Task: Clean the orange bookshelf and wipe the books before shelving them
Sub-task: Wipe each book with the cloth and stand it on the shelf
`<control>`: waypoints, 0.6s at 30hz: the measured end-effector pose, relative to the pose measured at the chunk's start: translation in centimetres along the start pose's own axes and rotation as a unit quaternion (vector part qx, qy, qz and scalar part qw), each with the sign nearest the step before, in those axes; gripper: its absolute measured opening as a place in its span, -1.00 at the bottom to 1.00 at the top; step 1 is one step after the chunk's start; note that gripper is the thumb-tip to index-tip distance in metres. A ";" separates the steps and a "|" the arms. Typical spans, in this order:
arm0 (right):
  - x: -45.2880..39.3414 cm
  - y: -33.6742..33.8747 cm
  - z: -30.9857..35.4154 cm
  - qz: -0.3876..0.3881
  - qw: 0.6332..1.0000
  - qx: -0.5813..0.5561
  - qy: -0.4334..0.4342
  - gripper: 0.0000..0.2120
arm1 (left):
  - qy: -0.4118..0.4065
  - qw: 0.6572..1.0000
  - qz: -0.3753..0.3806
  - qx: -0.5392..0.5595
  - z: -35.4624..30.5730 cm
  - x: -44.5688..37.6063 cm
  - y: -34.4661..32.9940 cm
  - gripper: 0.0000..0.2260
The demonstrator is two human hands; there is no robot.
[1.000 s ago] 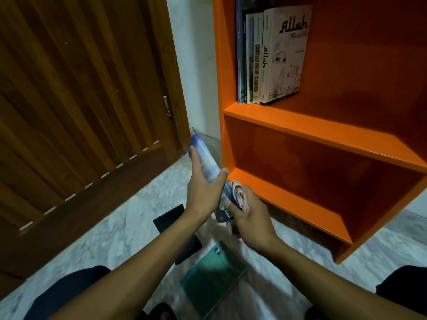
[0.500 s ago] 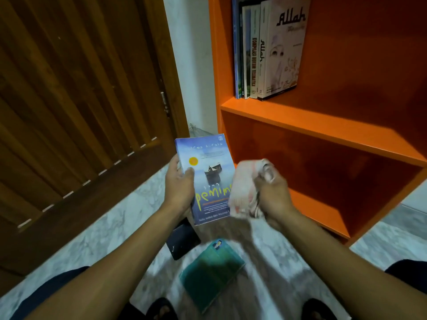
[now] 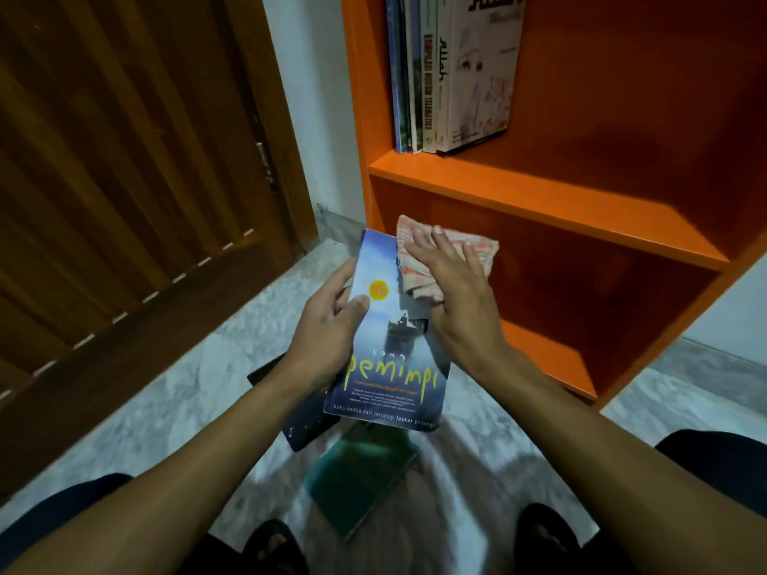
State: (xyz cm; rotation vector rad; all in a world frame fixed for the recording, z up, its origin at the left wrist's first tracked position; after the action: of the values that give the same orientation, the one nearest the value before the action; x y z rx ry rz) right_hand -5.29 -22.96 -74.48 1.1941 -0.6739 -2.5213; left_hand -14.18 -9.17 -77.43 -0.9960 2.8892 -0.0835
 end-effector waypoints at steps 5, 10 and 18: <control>2.2 -1.7 0.4 0.037 0.996 -0.074 0.020 -0.30 | 0.019 0.995 -0.076 0.064 -1.0 -1.0 1.3 -0.64; 5.0 -3.6 1.9 0.132 0.984 -0.119 0.021 -0.38 | 0.050 0.977 -0.170 0.120 -1.6 -2.5 4.0 -0.70; 7.4 -4.8 3.2 0.273 0.948 -0.150 -0.068 -0.53 | 0.055 0.956 -0.269 0.101 -0.5 -3.5 7.2 -0.72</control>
State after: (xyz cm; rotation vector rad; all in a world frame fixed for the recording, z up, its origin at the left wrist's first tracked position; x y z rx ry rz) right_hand -12.61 -21.07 -80.05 0.6241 -0.5327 -2.1404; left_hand -15.89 -1.35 -77.30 -1.7434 2.5374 -0.4679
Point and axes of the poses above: each hand's wrist, its own x-axis away from the middle knuckle, its own y-axis out of the back of the hand, z = x × y, the point moved 6 cm from there along -x, towards the middle knuckle, and after that the axes turned 12 degrees about -z, right-handed, at the moved point
